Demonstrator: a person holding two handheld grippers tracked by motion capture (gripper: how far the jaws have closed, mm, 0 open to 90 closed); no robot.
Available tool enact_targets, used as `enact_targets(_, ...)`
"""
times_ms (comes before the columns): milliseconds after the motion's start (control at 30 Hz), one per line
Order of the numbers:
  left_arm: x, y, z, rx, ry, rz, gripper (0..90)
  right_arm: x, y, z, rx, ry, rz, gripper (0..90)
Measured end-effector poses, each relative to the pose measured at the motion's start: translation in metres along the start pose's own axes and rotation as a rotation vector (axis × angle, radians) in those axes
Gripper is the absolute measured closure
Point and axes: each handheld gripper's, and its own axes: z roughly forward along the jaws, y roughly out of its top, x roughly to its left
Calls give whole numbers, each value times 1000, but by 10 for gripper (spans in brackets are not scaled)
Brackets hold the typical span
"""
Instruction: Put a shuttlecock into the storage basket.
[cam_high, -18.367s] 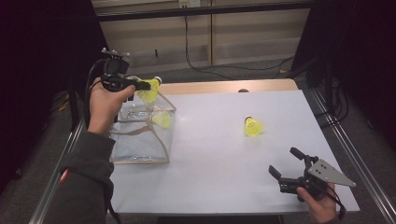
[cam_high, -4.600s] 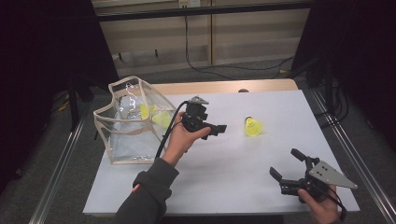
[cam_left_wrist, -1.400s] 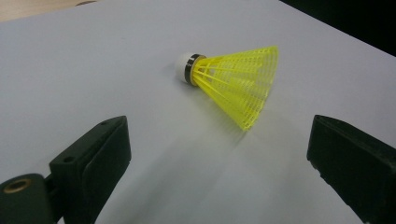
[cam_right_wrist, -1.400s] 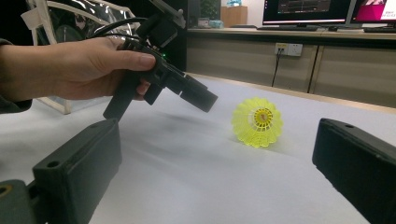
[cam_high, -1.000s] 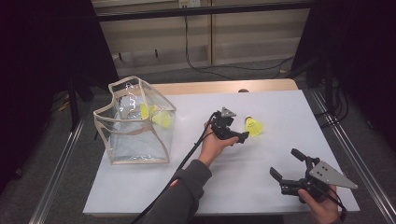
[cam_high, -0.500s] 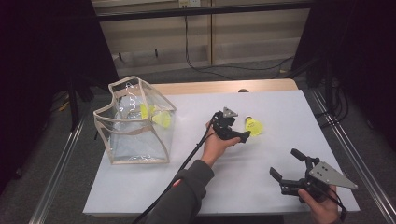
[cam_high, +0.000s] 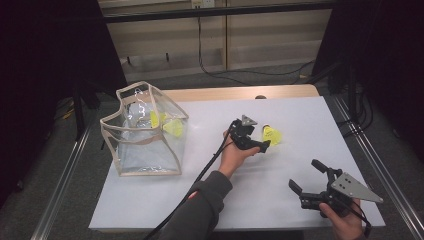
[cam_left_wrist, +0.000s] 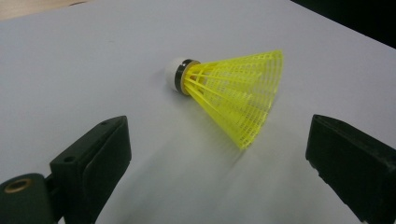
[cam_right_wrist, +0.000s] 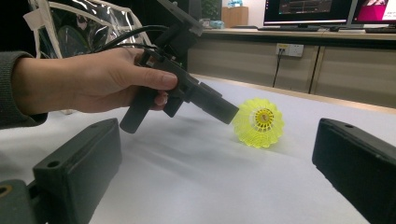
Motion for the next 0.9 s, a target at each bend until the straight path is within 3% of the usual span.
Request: enact_targets(900,3,1,5,0,33,4,166,-1,0,0,-3,-1,-1,15)
